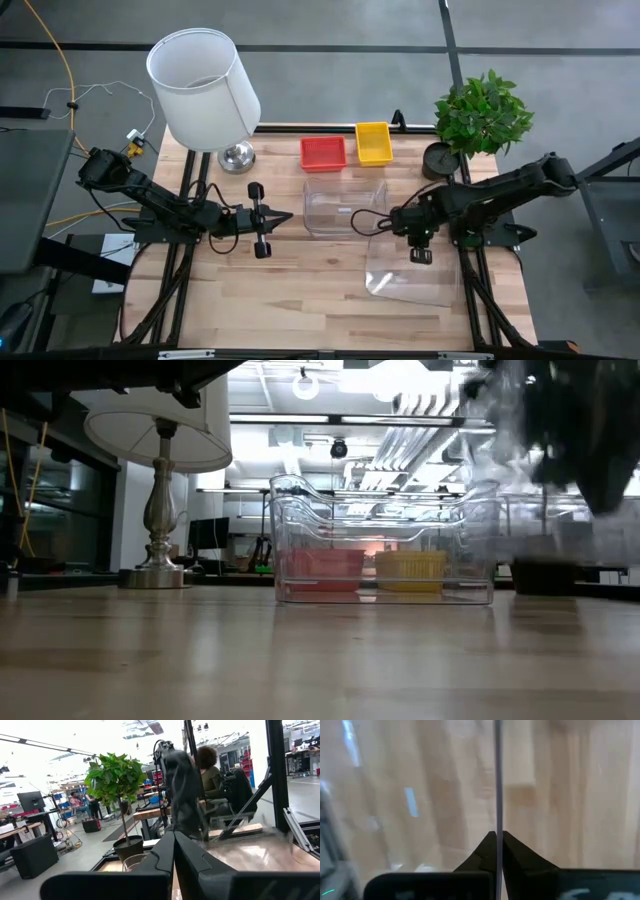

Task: Stack baskets by color
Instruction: Stack the bottom transparent bin on the top transparent bins

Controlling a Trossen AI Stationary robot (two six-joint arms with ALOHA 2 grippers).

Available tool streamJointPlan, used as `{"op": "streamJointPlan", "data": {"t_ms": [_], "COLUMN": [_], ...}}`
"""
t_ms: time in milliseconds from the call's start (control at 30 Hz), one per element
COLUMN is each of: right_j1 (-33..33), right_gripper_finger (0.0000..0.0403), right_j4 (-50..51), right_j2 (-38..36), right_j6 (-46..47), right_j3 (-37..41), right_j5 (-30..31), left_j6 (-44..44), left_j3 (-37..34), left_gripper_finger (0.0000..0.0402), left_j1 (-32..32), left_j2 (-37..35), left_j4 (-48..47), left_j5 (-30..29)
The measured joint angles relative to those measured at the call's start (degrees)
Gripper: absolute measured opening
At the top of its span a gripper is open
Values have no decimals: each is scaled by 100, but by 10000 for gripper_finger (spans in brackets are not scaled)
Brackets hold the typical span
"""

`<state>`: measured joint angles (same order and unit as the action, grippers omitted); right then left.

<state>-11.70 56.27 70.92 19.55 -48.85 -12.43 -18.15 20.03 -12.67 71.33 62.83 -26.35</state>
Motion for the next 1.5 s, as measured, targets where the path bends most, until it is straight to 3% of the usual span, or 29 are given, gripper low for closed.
{"op": "streamJointPlan", "data": {"t_ms": [233,467,633,1033,1267,1500], "right_j1": [-308,-230,242,1546,2143,2508], "right_gripper_finger": [0,0,0,0,0,0], "right_j4": [67,673,1521,2961,3144,3243], "right_j2": [-44,218,1000,3032,3779,4180], "right_j6": [97,-568,-1312,-3043,-3644,-4001], "right_j3": [-1449,-2951,-4066,-6843,-7827,-7933], "right_j5": [-125,1051,1484,1585,1549,1469], "left_j6": [2,285,215,-291,-520,-654], "left_j3": [0,0,0,-1,0,-2], "left_gripper_finger": [1,0,0,0,0,0], "left_j1": [-1,-75,-199,-874,-1386,-1525], "left_j2": [0,0,-25,-300,-591,-608], "left_j4": [0,2,-6,-7,-3,-188], "left_j5": [1,31,13,-2,-202,-500]}}
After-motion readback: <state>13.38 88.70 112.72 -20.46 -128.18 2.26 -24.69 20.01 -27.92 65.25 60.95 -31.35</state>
